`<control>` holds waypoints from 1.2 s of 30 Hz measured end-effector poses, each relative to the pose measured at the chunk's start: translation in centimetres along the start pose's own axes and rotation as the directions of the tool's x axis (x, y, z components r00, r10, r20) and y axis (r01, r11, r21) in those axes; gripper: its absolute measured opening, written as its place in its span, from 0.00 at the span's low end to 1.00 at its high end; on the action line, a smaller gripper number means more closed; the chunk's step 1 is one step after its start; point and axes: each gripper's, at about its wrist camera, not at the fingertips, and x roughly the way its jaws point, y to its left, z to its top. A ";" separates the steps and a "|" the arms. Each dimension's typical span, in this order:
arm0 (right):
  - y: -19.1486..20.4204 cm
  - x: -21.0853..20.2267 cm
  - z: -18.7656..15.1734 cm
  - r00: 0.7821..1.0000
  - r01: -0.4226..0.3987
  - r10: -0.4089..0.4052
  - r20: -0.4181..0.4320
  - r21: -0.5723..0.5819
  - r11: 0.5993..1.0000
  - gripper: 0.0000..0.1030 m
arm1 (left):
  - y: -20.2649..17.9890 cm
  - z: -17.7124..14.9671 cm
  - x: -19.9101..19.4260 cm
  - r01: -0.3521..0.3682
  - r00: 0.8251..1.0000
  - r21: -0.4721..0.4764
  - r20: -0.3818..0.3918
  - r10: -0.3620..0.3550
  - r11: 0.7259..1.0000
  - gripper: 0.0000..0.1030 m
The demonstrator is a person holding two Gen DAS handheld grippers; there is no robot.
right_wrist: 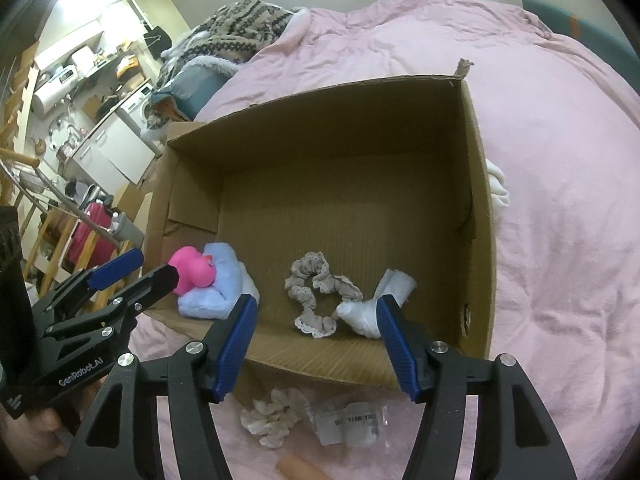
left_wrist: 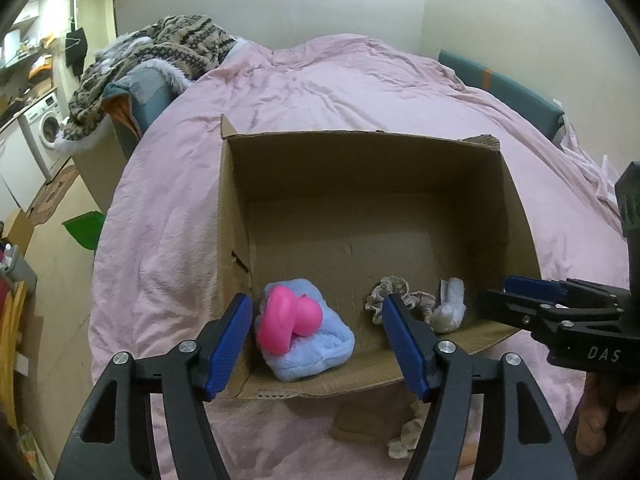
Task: Organize soft objects
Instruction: 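Withdraw both grippers from the box back toward the remaining items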
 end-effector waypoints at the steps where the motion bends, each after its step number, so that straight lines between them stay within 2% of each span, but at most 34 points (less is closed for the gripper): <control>1: -0.1 -0.2 -0.1 1.000 -0.002 0.002 0.003 0.008 1.000 0.64 | 0.1 0.0 -0.3 0.001 1.000 -0.004 0.002 -0.001 1.000 0.63; 9: -0.3 -2.5 -1.7 1.000 0.005 -0.005 0.005 0.036 0.999 0.64 | 0.7 -0.9 -2.9 -0.003 1.000 -0.026 0.021 0.003 1.000 0.63; 12: -0.2 -3.0 -2.7 1.000 -0.006 0.006 -0.007 0.052 0.999 0.64 | 0.5 -1.8 -3.4 -0.006 1.000 -0.015 -0.003 0.006 1.000 0.63; 21: 0.4 -4.6 -5.8 1.000 0.010 -0.008 -0.024 0.082 0.997 0.64 | 0.8 -4.6 -5.2 0.000 0.999 -0.061 -0.043 -0.002 0.998 0.63; 28: -0.3 -4.4 -7.6 0.997 0.046 -0.037 -0.062 0.139 0.989 0.64 | 0.9 -6.6 -6.0 -0.096 0.993 -0.055 -0.072 0.092 0.994 0.63; 36: -2.8 -1.7 -8.5 0.988 0.028 0.018 -0.152 0.296 0.955 0.64 | 3.0 -8.2 -4.8 -0.124 0.982 -0.169 -0.160 0.097 0.978 0.63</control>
